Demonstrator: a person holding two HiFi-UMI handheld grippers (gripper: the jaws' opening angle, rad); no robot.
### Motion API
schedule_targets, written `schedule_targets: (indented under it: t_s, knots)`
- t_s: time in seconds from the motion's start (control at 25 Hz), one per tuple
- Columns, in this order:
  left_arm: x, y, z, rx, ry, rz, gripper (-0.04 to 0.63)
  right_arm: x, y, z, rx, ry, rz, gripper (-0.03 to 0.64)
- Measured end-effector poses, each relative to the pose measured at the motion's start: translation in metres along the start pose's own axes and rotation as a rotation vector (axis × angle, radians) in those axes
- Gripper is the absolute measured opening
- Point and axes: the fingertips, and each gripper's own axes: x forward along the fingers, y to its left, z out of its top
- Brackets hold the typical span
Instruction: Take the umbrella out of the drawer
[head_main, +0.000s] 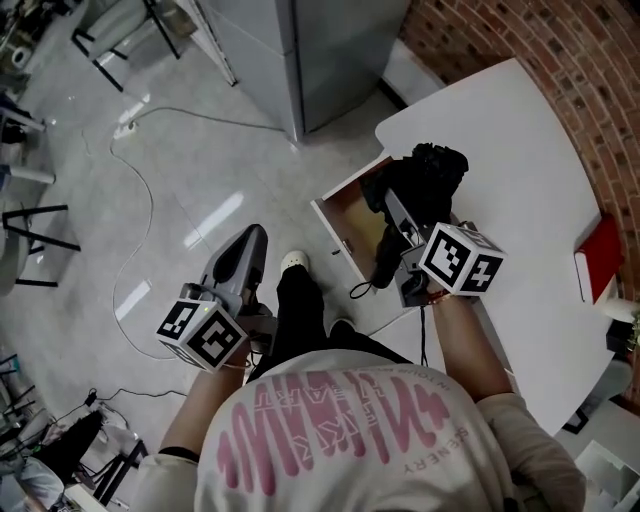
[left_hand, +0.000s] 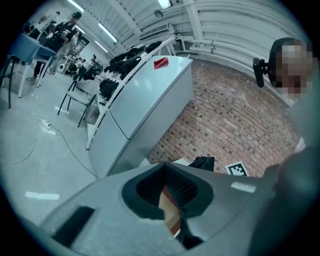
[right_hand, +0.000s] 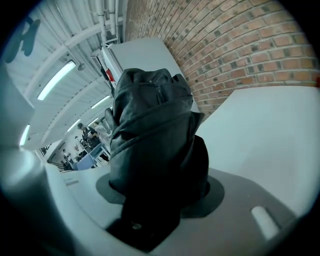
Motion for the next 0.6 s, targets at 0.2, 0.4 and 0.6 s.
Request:
schedule_targets:
  t_s: [0.2, 0.4, 0.6]
  knots:
    - [0.009, -0.024, 0.007, 0.024, -0.013, -0.031, 0.003, -0.021, 0.007, 0.024, 0.021, -0.059, 0.024, 0.267]
    - [0.01, -0.035, 0.013, 0.04, -0.015, -0.044, 0.003, -0.04, 0.014, 0.047, 0.023, -0.121, 0.033, 0.267]
    - [0.008, -0.043, 0.021, 0.048, -0.026, -0.058, 0.003, -0.056, 0.029, 0.066, 0.043, -0.177, 0.055, 0.268]
